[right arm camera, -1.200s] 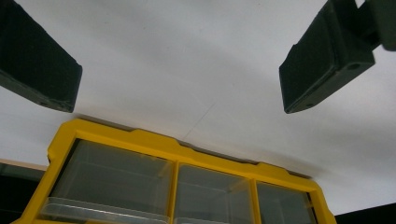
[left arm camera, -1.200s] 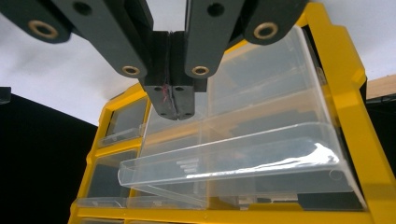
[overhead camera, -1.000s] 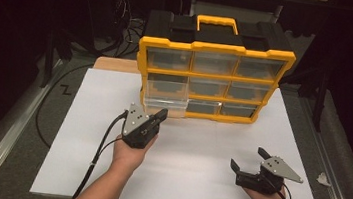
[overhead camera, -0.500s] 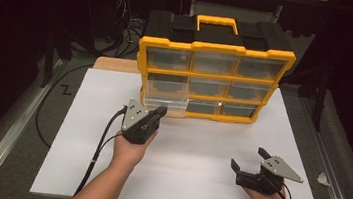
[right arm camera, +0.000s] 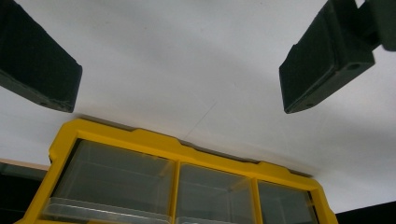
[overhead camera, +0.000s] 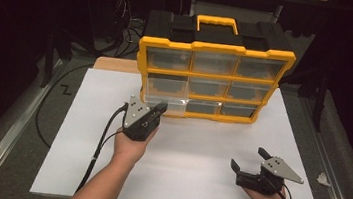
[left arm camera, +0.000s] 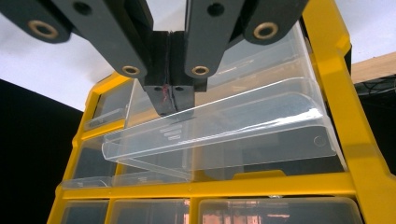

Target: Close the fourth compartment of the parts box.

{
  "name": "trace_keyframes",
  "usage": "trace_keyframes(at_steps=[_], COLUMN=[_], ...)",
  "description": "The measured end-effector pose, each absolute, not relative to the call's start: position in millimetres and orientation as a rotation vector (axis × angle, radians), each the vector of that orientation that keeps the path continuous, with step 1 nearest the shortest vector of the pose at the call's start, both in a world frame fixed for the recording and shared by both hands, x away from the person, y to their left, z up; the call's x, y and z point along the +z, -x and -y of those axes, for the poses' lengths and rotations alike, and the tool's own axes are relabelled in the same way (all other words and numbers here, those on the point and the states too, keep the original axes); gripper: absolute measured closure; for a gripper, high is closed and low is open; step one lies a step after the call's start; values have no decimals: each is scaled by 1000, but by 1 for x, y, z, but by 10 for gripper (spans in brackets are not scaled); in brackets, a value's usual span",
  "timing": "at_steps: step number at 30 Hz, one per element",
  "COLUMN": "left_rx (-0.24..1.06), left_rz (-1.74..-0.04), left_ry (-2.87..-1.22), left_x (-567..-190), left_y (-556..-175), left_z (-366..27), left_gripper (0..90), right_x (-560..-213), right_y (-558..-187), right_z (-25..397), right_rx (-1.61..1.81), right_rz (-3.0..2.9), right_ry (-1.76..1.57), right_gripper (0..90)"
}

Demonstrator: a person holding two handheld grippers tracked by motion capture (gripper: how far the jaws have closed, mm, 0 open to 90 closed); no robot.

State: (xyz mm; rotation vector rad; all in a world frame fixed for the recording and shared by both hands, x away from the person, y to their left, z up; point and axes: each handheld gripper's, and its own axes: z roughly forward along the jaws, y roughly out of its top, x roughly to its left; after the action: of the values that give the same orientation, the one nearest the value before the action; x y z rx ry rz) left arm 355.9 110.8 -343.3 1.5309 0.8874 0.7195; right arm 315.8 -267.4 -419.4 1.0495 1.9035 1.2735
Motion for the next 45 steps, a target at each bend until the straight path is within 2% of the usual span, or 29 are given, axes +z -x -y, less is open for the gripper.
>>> trace_keyframes(at_steps=[45], left_rx=[762], left_rz=[-1002], left_ry=[-1537], left_x=[-335], left_y=[-406], left_z=[-116], left_gripper=[897], right_x=[-420], right_y=[-316], right_z=[270], right_rx=[1299], right_rz=[-1890], right_ry=[-1050], right_gripper=[8])
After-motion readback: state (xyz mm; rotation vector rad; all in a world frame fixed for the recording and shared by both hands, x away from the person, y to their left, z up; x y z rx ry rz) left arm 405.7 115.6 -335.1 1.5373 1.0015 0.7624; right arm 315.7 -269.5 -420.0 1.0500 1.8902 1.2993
